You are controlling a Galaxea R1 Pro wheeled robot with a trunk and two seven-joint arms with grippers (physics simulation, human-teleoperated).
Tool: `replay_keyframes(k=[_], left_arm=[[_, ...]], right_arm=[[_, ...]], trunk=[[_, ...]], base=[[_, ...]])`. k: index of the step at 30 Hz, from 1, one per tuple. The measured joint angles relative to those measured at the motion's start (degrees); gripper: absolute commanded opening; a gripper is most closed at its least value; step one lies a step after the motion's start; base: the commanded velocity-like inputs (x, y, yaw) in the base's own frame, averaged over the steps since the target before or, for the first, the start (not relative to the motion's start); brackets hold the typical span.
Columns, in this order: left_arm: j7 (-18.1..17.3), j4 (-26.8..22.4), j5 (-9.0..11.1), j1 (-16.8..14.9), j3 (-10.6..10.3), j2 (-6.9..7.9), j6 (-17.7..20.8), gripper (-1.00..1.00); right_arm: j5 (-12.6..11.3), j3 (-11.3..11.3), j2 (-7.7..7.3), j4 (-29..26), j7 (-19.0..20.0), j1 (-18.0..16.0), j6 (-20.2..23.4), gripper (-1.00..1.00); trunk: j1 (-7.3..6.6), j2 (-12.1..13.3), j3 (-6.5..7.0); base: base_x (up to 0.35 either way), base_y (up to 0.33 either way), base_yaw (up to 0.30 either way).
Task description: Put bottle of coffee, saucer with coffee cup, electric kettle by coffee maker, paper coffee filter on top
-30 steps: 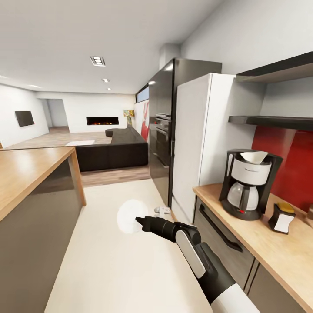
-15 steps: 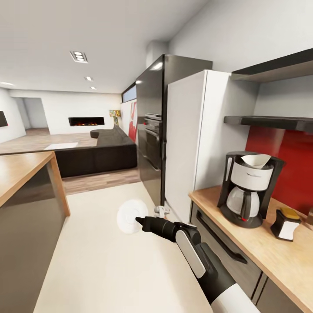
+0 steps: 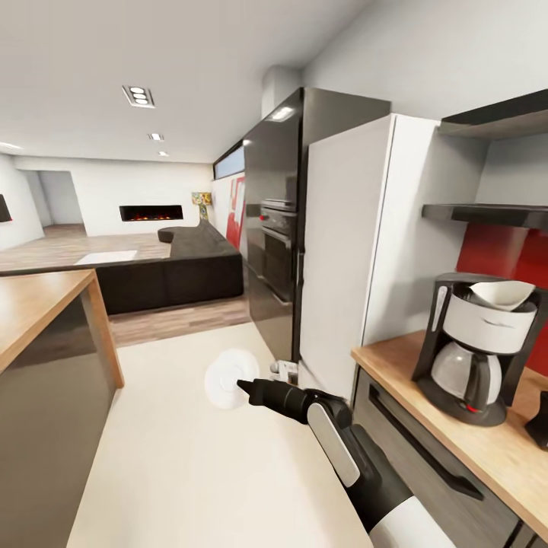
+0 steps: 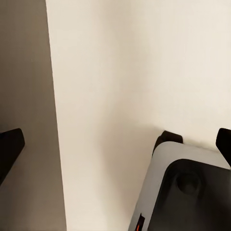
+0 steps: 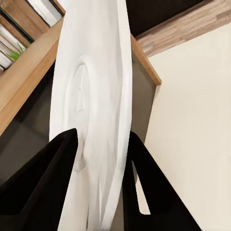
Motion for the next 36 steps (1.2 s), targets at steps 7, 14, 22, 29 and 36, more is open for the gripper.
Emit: replay_keyframes(k=[7,14,22,29,36], left_arm=[[0.0,-0.06,0.0,-0.01,-0.03,0.0,0.0,1.0],[0.0,-0.05,0.01,-0.02,-0.05,0.0,0.0,1.0],[0.0,-0.06,-0.02,-0.02,0.06,0.08,0.0,1.0],[0.0,-0.06,-0.01,-0.02,0.0,0.08,0.0,1.0],[0.0,-0.06,0.0,-0.01,-0.01,0.04,0.0,1.0]], right_arm=[[0.05,-0.01,-0.09,-0.01,-0.07,0.01,0.01,-1.0],[-0.01,-0.02,-0.09,-0.02,-0.09,0.01,0.03,-1.0],[-0.02,-0.01,-0.09,-0.02,-0.09,0.01,0.03,-1.0],[-0.01,-0.01,-0.1,-0.02,-0.08,0.0,0.02,-1.0],[0.01,-0.01,-0.08,-0.01,-0.08,0.0,0.04,-1.0]], trunk=[[0.0,0.0,0.01],[0.03,0.0,0.13],[0.03,0.01,0.19],[0.03,0.01,0.19],[0.03,0.0,0.19]], base=[[0.258,0.21,-0.05],[0.046,0.033,-0.247],[0.001,0.046,-0.26],[0.0,0.223,-0.261],[0.0,0.053,-0.205]])
